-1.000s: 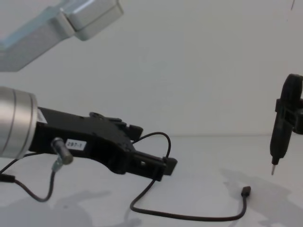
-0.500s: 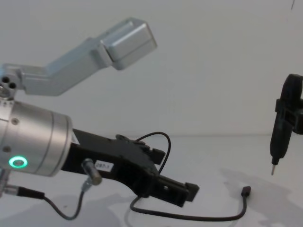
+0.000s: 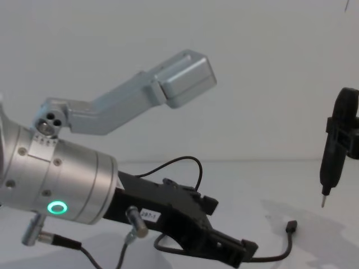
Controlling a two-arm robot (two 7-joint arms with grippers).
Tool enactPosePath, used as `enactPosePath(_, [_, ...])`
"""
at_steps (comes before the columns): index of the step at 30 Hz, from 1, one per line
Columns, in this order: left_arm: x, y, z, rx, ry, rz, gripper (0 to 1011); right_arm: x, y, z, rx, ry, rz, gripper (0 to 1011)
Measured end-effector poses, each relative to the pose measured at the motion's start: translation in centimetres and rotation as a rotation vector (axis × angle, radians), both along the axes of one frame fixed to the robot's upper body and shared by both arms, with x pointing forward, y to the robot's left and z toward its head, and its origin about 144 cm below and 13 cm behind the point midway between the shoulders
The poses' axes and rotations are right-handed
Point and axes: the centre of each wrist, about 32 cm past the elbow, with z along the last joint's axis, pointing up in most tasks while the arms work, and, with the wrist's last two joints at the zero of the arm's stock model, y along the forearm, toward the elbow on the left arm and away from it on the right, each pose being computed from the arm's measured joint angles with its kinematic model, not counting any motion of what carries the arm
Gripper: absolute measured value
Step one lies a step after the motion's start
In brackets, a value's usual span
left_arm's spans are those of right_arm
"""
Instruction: Pick up the data cable with the one hand.
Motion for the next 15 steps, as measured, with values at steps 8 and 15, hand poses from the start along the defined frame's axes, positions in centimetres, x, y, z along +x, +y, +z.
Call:
enactPosePath(8, [0.6, -0.9, -0.5, 0.033, -0.001, -0.028, 1001, 0.0, 0.0, 0.0, 0.000, 0.000, 0.000, 279])
enactPosePath(15, [0.8, -1.5, -0.9, 0.061, -0.007, -0.044, 999, 0.0, 0.0, 0.0, 0.000, 0.000, 0.000, 279])
